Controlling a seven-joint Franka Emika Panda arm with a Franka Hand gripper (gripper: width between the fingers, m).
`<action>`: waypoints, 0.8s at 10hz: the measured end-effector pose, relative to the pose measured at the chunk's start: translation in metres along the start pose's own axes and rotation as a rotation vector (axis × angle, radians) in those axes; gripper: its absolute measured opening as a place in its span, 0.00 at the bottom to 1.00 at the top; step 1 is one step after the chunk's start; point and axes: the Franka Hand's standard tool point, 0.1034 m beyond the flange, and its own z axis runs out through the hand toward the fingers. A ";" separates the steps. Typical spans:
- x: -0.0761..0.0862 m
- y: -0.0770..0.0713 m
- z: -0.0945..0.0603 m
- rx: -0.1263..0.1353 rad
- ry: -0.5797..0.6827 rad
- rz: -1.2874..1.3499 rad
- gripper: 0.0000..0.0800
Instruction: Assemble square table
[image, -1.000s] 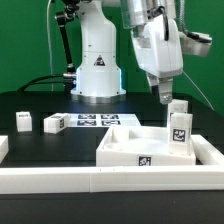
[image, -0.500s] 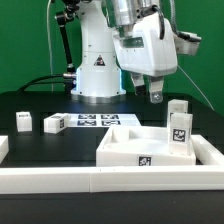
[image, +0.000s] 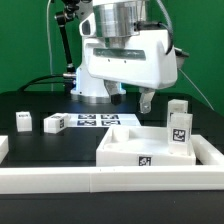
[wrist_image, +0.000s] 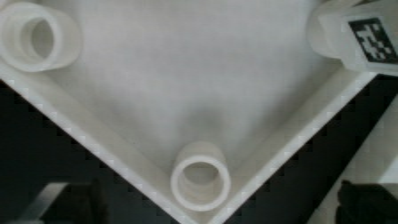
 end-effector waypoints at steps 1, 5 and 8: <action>0.000 0.000 0.000 -0.001 0.000 -0.050 0.81; 0.007 0.011 0.006 -0.041 0.036 -0.539 0.81; 0.010 0.012 0.007 -0.046 0.041 -0.746 0.81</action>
Offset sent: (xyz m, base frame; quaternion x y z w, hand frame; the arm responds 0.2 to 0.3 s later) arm -0.0119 -0.0104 -0.0076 -0.0467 0.0610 -0.3223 0.9435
